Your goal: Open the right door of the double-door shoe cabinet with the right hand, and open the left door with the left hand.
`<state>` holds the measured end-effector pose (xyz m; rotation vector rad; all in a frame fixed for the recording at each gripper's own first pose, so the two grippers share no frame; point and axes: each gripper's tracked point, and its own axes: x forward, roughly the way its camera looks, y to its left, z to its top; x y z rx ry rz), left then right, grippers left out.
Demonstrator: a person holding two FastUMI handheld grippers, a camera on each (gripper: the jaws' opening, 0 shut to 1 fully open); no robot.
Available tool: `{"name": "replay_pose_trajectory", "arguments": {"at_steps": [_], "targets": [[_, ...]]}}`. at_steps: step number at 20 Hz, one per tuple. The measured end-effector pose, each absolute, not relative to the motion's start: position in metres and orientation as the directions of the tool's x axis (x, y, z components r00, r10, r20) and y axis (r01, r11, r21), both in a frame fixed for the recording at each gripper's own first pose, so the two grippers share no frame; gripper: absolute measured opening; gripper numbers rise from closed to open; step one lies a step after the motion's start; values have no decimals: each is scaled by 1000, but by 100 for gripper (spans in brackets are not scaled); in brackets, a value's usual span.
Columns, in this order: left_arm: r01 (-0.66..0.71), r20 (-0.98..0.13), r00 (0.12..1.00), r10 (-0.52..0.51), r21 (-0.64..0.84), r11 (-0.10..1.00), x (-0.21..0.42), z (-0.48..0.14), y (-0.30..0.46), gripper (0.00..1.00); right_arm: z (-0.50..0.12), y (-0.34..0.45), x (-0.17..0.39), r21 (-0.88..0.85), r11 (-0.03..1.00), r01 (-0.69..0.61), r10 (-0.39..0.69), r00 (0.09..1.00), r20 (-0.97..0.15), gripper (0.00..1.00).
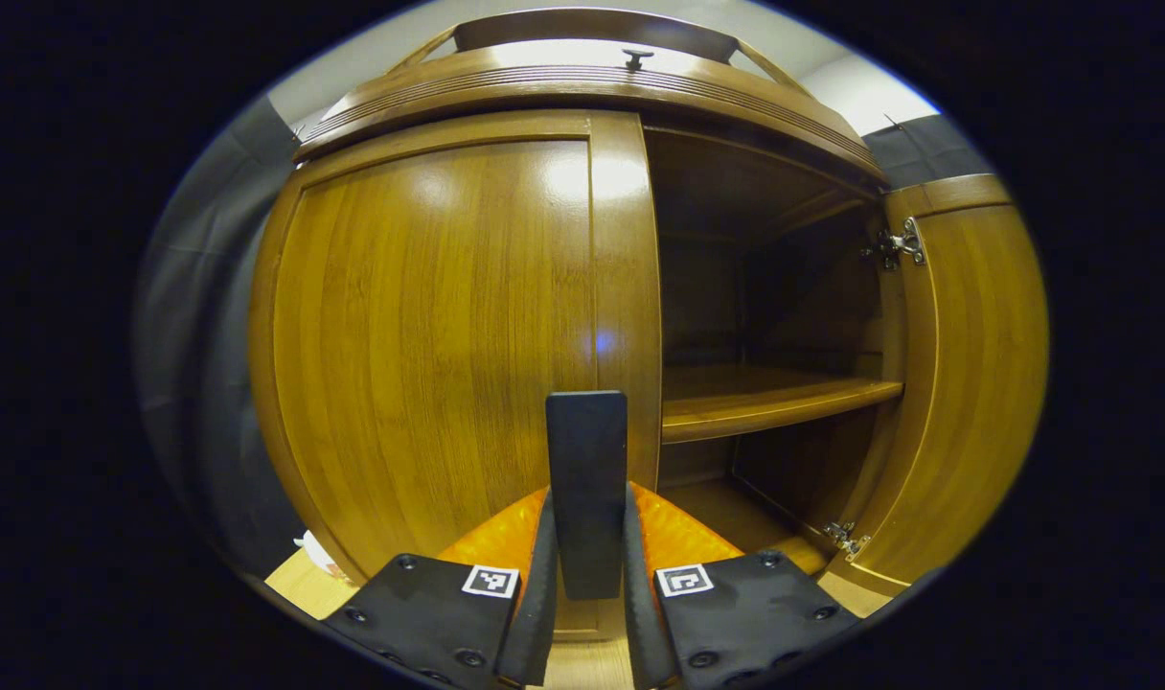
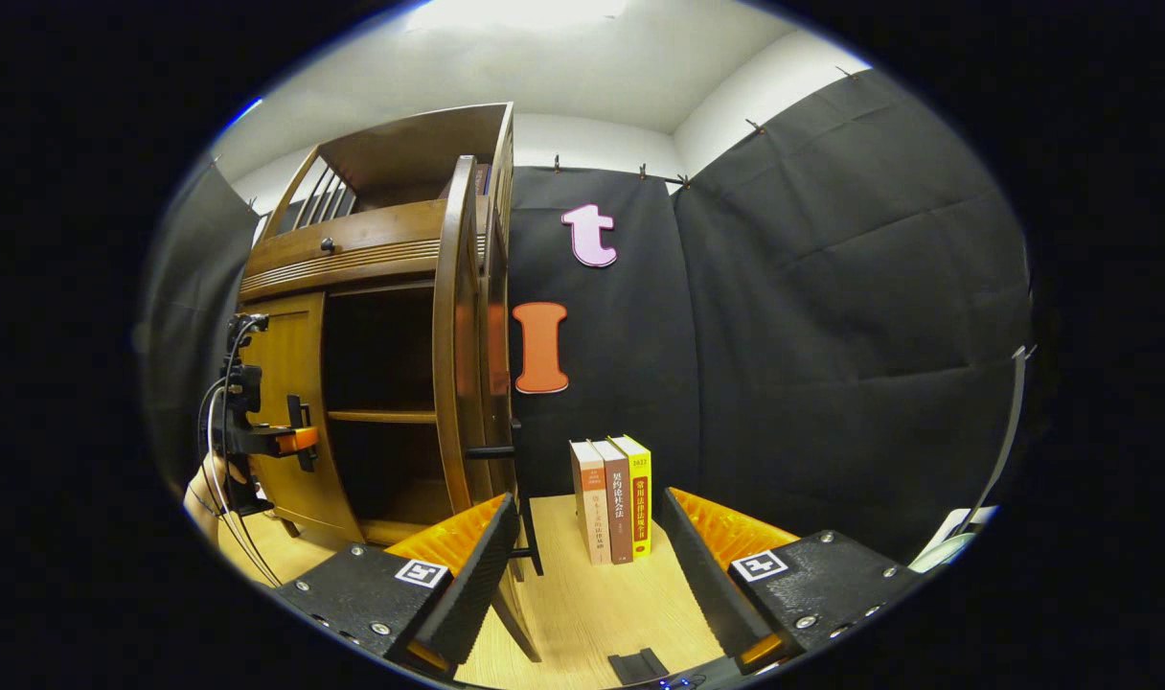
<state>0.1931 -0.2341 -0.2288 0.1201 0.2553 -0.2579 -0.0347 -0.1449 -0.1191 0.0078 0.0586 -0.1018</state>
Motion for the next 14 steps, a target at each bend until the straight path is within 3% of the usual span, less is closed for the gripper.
{"name": "replay_pose_trajectory", "arguments": {"at_steps": [2,9,10,14], "targets": [[264,-274,934,-231,89,960,188,-230,-233,34,-116,-144,-35,0,994,107,-107,993,-54,92],[312,-299,910,-288,35,949,149,-219,-222,37,-105,-124,-41,4,996,86,-86,996,-37,92],[319,-299,908,-295,32,947,142,-216,-218,37,-103,-120,-42,4,997,80,-80,996,-33,98],[347,-294,899,-324,26,938,115,-209,-203,34,-98,-100,-47,-3,999,53,-53,998,-27,98]]}}
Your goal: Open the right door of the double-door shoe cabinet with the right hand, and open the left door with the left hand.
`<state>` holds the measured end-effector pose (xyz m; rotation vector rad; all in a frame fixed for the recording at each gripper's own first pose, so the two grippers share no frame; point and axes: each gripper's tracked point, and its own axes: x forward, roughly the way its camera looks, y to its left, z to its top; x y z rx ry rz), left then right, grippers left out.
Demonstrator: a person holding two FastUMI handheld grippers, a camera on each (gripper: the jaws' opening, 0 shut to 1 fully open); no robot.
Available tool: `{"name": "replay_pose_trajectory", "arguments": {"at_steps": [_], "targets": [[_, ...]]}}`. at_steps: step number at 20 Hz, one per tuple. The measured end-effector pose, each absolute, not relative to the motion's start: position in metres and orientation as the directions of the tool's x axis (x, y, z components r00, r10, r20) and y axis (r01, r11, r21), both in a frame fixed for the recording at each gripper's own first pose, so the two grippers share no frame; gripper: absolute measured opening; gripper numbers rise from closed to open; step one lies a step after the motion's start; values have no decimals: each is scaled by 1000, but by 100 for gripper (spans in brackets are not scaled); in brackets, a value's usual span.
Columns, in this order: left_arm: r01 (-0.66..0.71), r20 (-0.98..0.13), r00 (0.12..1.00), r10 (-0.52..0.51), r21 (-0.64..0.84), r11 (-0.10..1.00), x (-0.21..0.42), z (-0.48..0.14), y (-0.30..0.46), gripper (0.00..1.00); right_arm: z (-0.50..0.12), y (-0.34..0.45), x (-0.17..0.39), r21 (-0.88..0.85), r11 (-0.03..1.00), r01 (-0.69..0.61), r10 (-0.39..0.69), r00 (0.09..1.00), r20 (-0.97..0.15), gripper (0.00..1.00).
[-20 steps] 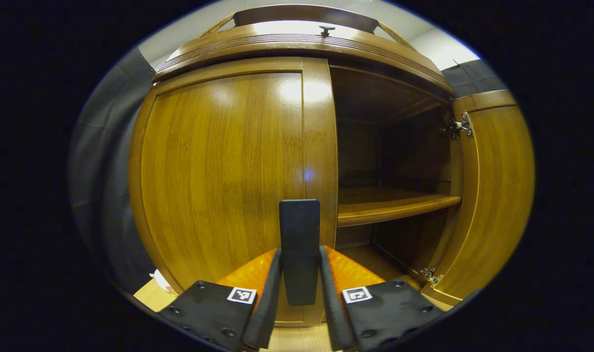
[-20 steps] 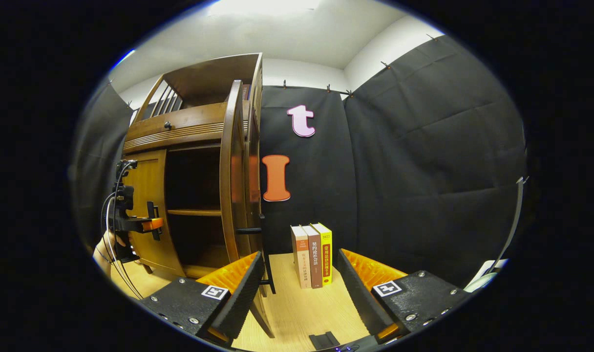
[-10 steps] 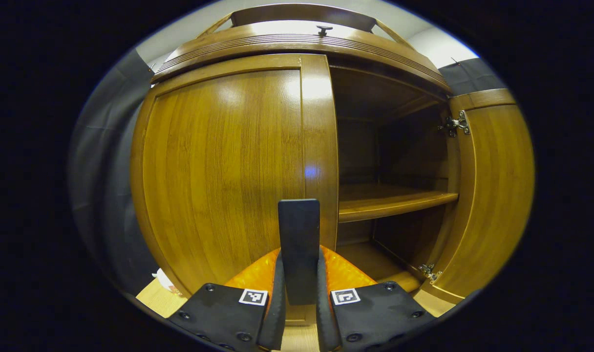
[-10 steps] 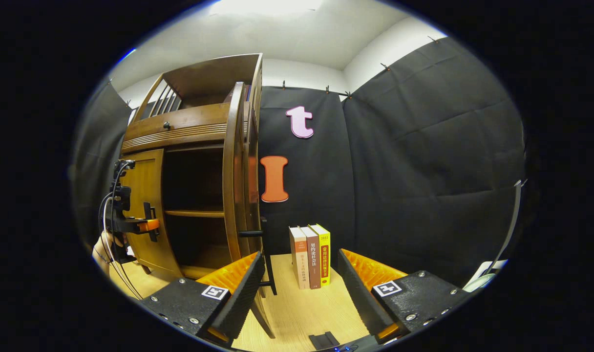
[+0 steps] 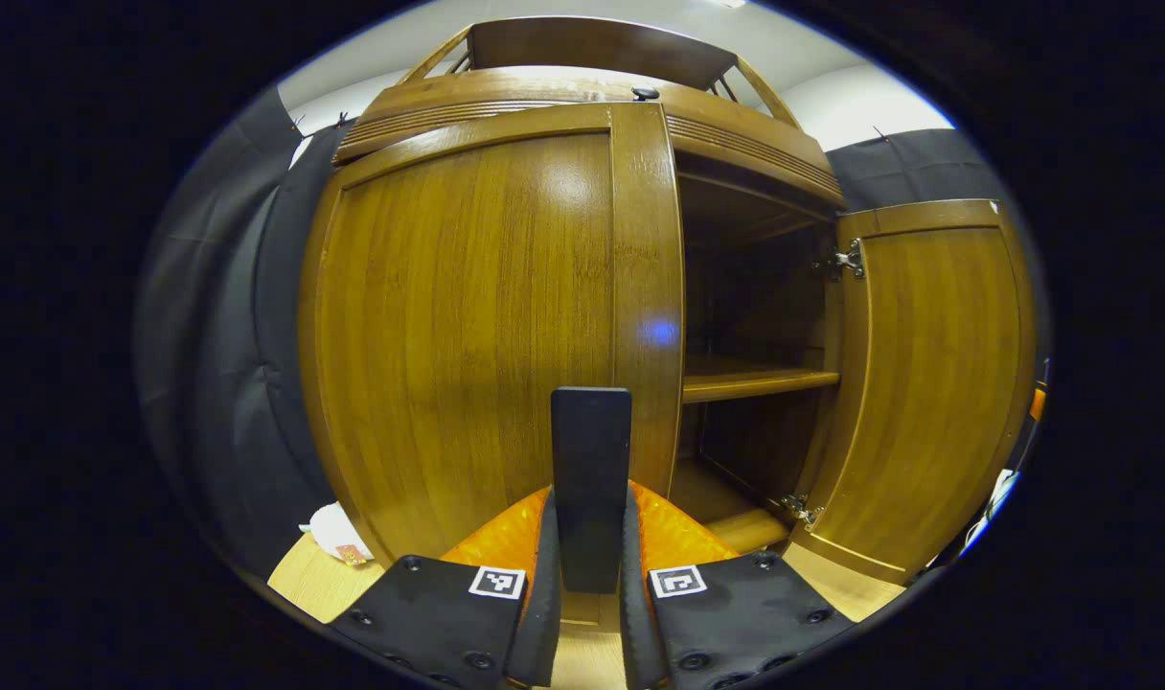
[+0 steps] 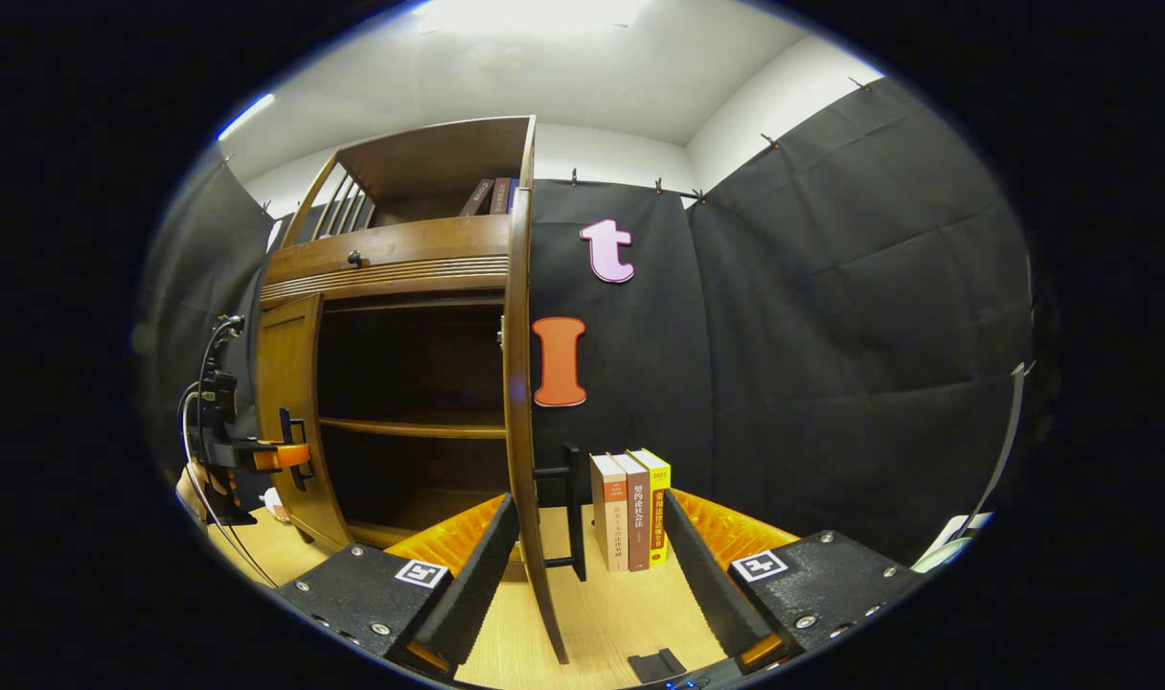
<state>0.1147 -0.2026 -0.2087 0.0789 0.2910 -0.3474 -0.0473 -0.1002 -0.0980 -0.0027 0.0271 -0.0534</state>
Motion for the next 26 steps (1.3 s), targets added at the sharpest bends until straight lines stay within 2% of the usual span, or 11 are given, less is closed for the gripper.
{"name": "replay_pose_trajectory", "arguments": {"at_steps": [2,6,13,15,18,19,20,22,24,25,26], "targets": [[353,-293,896,-333,19,935,102,-204,-192,30,-96,-90,-49,-3,999,37,-38,999,-28,98],[358,-293,893,-343,-1,934,75,-193,-169,34,-92,-70,-50,-3,1000,9,-9,1000,-24,98],[346,-291,899,-326,18,938,46,-187,-134,30,-86,-41,-55,-11,999,-33,32,999,-19,98],[339,-290,903,-318,21,941,41,-186,-120,33,-84,-35,-56,-11,999,-44,44,999,-18,98],[331,-278,910,-308,39,943,32,-178,-107,29,-84,-22,-55,-5,998,-68,68,998,-17,98],[329,-274,912,-305,47,943,29,-178,-101,29,-84,-18,-55,-6,997,-76,76,997,-17,92],[325,-277,913,-299,55,944,28,-179,-95,36,-84,-13,-54,-8,996,-84,84,996,-17,92],[315,-294,913,-283,67,947,23,-185,-83,36,-85,-6,-55,-12,995,-98,97,995,-18,92],[302,-288,917,-276,49,952,21,-184,-73,29,-83,2,-56,-13,994,-112,111,994,-17,92],[299,-280,919,-277,37,954,19,-179,-67,22,-84,6,-56,-12,993,-118,118,993,-18,92],[296,-285,919,-274,37,954,19,-179,-62,29,-83,10,-56,-12,992,-125,125,992,-17,98]]}}
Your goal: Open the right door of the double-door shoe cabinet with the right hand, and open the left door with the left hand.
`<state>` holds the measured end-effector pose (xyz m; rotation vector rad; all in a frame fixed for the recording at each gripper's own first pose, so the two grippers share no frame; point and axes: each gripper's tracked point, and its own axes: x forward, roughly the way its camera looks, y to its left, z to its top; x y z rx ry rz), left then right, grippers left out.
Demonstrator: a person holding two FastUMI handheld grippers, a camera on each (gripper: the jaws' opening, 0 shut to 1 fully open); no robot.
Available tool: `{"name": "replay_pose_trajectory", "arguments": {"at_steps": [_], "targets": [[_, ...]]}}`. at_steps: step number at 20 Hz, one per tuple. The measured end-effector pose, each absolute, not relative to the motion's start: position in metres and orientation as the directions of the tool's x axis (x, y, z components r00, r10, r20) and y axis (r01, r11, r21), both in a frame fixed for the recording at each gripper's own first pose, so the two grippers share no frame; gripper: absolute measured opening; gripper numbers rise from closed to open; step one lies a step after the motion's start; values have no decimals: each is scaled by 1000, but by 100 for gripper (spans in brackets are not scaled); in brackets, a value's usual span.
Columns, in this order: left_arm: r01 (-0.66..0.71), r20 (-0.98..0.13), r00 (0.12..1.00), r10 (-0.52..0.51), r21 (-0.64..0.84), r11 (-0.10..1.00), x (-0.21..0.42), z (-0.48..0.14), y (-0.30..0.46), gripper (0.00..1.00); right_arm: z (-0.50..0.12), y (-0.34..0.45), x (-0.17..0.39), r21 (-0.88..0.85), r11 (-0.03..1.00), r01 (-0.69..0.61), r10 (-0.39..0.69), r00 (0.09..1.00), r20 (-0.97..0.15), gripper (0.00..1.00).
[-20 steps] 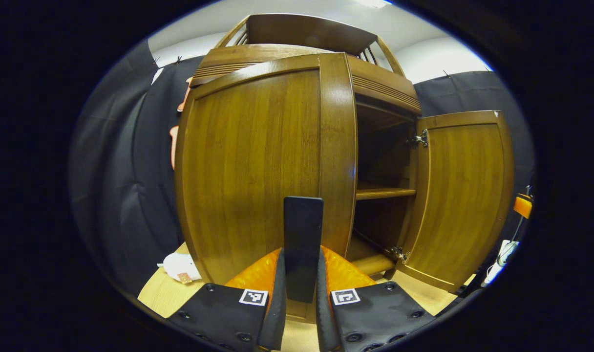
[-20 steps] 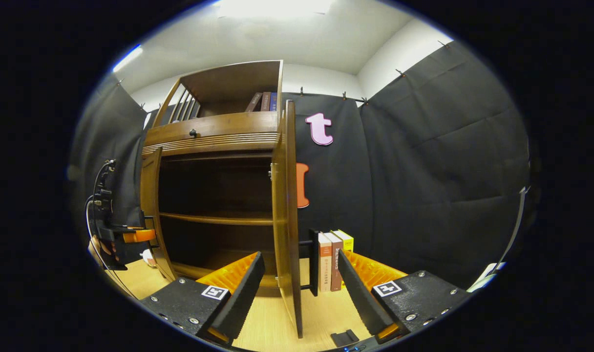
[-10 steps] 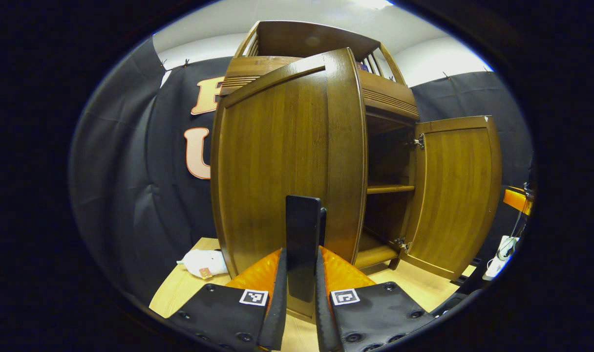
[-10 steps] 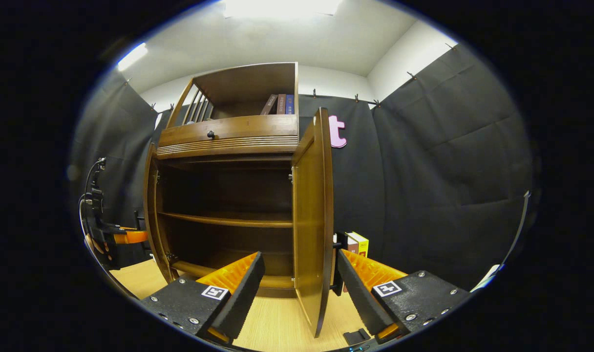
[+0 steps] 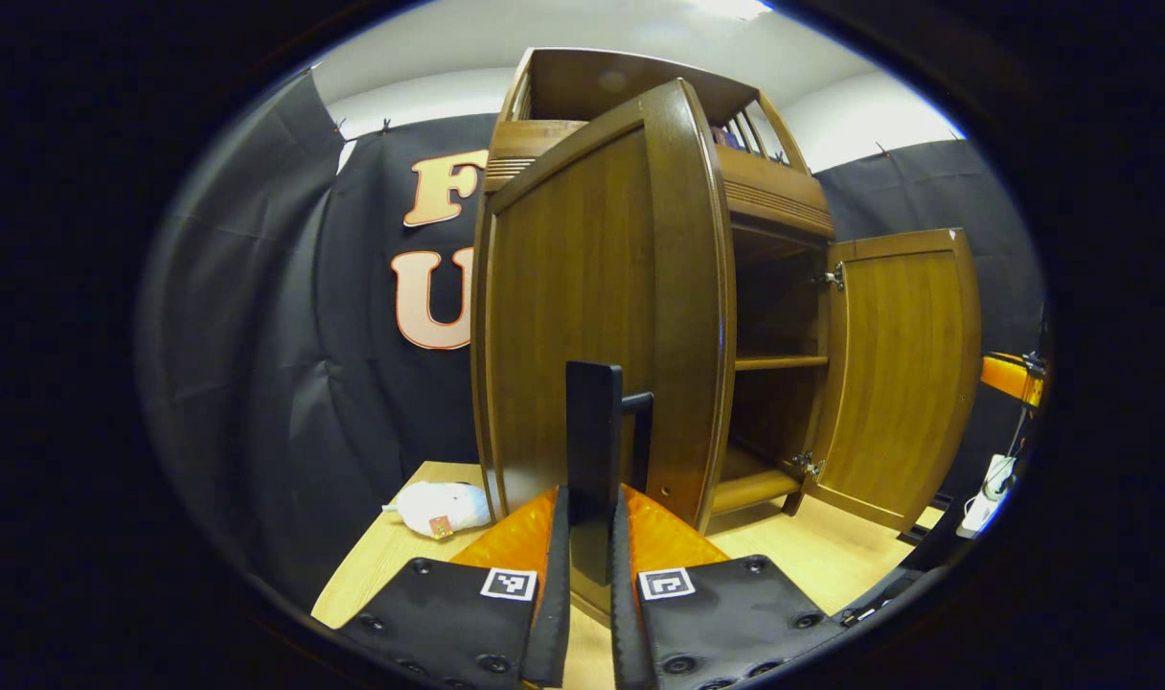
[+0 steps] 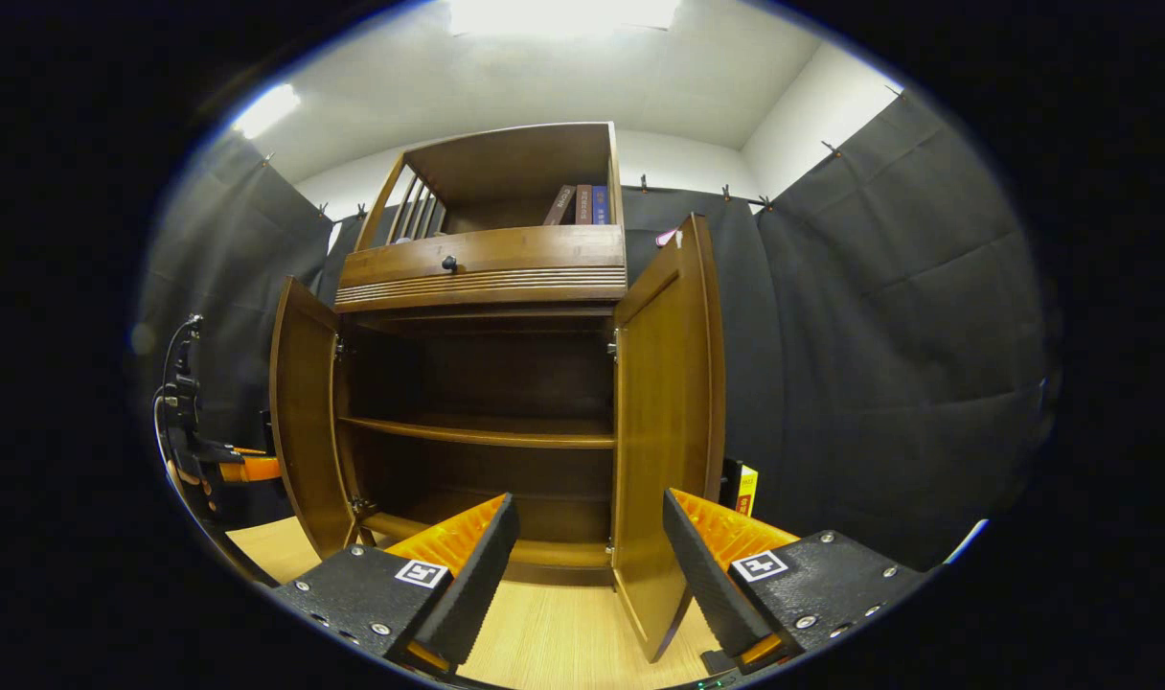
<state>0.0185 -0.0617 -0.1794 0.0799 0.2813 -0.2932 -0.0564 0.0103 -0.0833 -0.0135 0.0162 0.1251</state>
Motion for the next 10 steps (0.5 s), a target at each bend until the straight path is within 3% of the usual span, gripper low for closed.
{"name": "replay_pose_trajectory", "arguments": {"at_steps": [1,3,9,10], "targets": [[290,-278,923,-267,43,956,16,-177,-57,22,-83,14,-57,-14,991,-130,130,991,-17,92],[275,-276,928,-248,61,960,14,-176,-46,25,-82,20,-57,-13,990,-138,138,990,-15,97],[277,-279,923,-265,2,961,11,-169,-23,21,-81,43,-52,6,984,-177,177,984,-15,92],[277,-272,925,-265,7,961,10,-166,-19,28,-80,47,-50,9,983,-182,182,983,-13,92]]}}
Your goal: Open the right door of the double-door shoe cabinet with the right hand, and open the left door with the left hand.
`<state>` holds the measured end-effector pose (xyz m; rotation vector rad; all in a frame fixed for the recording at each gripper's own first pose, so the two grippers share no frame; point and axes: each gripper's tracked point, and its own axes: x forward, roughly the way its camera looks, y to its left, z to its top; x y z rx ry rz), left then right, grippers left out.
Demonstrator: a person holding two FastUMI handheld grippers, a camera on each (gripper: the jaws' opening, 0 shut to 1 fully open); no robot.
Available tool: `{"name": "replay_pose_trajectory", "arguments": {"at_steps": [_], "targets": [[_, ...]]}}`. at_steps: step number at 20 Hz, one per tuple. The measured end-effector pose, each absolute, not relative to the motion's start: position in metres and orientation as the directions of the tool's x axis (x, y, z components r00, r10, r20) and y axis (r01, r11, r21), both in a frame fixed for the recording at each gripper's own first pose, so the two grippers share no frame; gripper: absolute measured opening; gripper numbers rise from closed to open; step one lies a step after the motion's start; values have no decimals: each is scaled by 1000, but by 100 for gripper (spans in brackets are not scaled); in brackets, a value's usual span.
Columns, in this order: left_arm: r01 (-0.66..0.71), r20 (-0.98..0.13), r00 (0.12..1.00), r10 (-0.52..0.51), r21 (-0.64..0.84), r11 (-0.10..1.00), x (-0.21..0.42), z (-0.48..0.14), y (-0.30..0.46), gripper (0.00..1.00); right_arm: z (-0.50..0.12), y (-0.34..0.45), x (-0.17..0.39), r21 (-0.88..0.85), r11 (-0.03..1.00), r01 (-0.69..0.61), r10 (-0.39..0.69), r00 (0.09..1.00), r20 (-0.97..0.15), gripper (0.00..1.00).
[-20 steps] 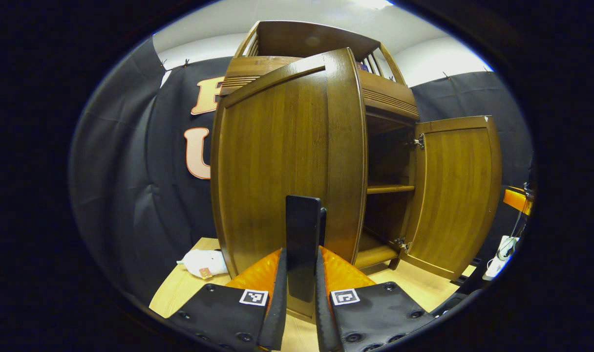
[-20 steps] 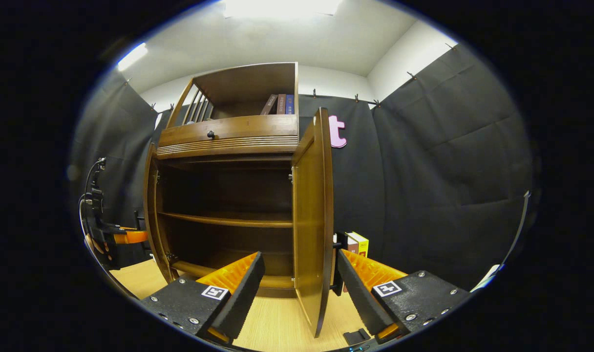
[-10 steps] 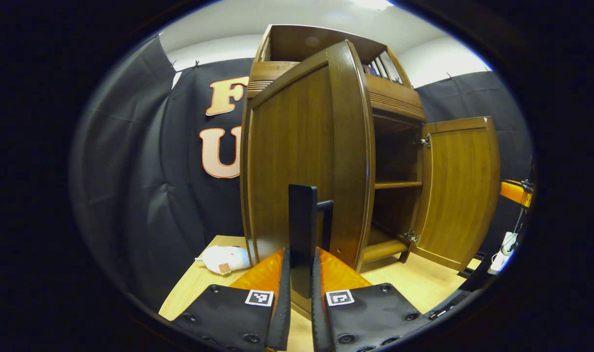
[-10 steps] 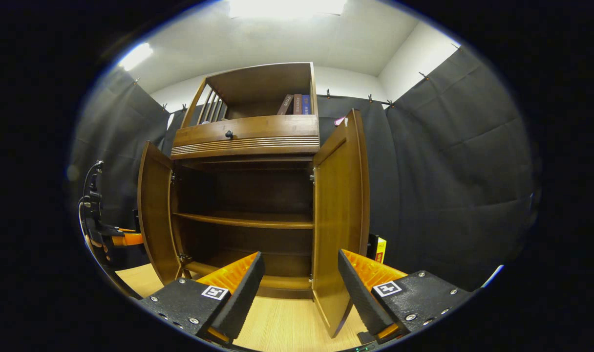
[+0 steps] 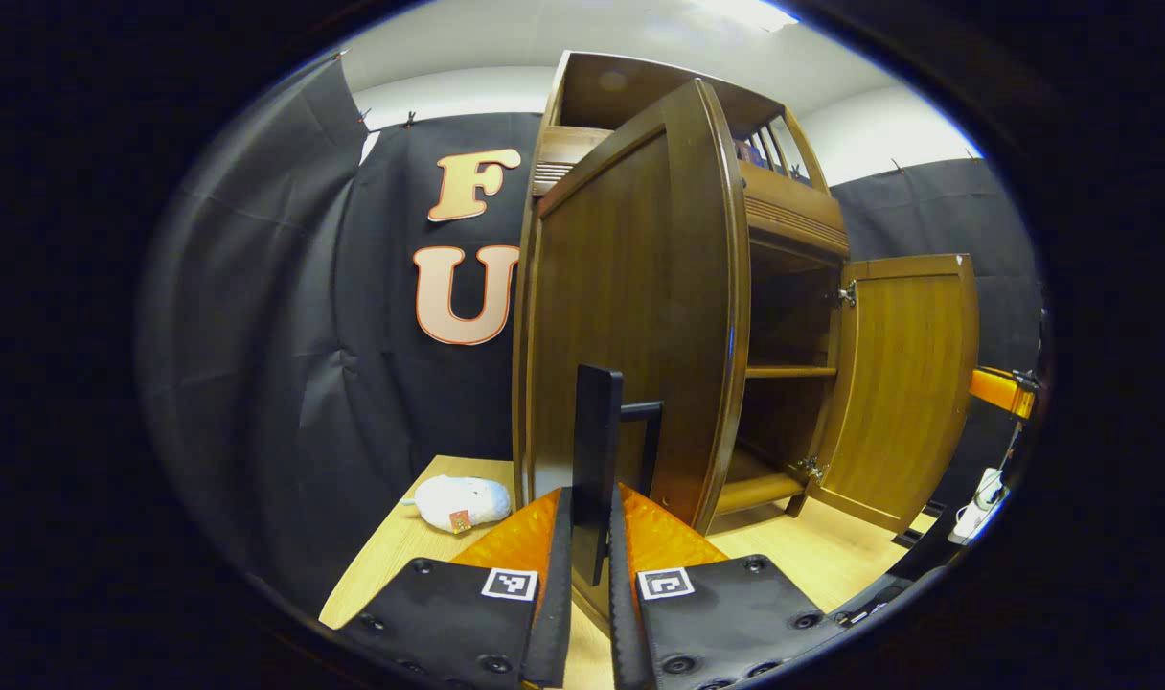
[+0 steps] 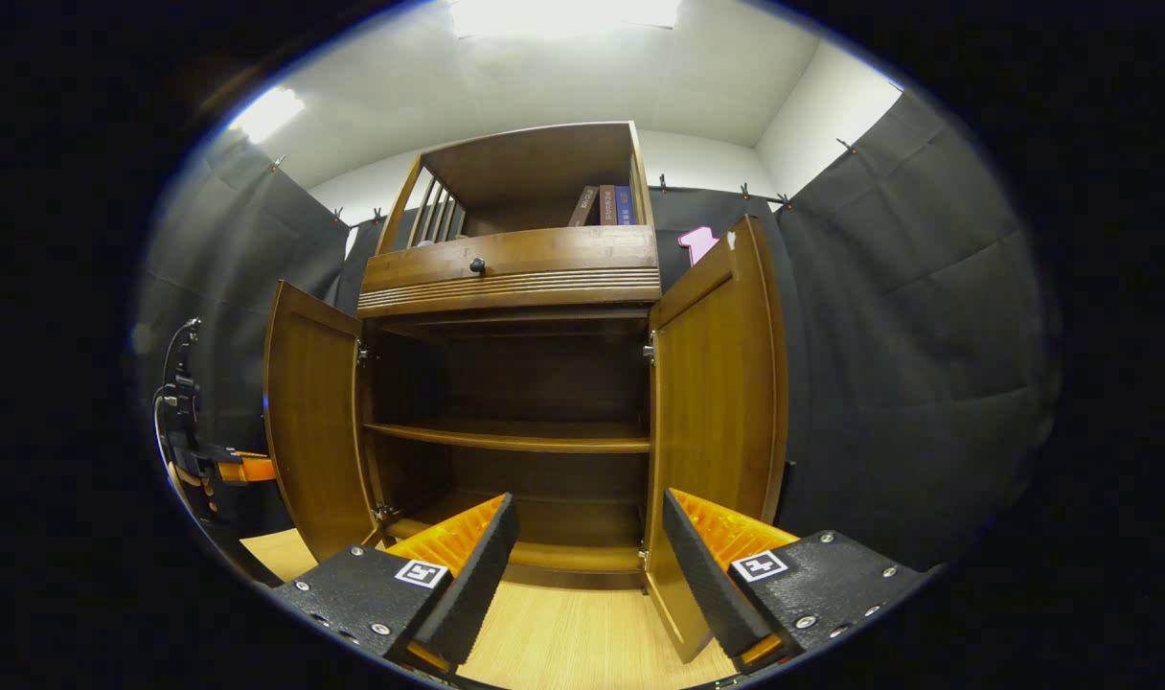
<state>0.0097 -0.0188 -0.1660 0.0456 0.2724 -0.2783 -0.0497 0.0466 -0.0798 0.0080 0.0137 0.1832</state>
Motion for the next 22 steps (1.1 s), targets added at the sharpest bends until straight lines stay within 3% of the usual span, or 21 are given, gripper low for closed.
{"name": "replay_pose_trajectory", "arguments": {"at_steps": [1,2,3,4,6,7,9,13,14,21,22], "targets": [[275,-269,927,-260,17,961,7,-162,-16,28,-79,50,-49,12,982,-188,188,982,-11,98],[269,-261,932,-252,31,963,6,-158,-10,24,-79,53,-48,15,981,-191,192,981,-12,97],[262,-260,935,-242,43,964,7,-156,-3,27,-81,56,-47,18,980,-196,196,980,-14,92],[255,-260,937,-234,52,966,7,-157,5,22,-83,61,-46,21,979,-202,203,979,-16,92],[242,-256,941,-222,50,969,10,-155,16,24,-85,69,-44,27,977,-213,213,977,-23,98],[238,-254,942,-219,44,970,10,-154,21,24,-86,73,-43,29,975,-219,220,975,-25,92],[228,-254,944,-211,39,973,10,-154,30,23,-86,80,-42,29,973,-227,228,973,-25,92],[150,-237,962,-136,44,988,17,-149,57,12,-89,96,-40,30,968,-249,250,968,-34,92],[165,-235,960,-152,34,986,19,-151,61,7,-91,100,-38,34,966,-256,257,966,-40,92],[204,-249,949,-191,26,979,24,-150,72,7,-105,121,-28,46,959,-279,282,957,-71,92],[207,-249,949,-195,25,978,25,-151,73,7,-105,123,-26,44,959,-280,283,956,-74,98]]}}
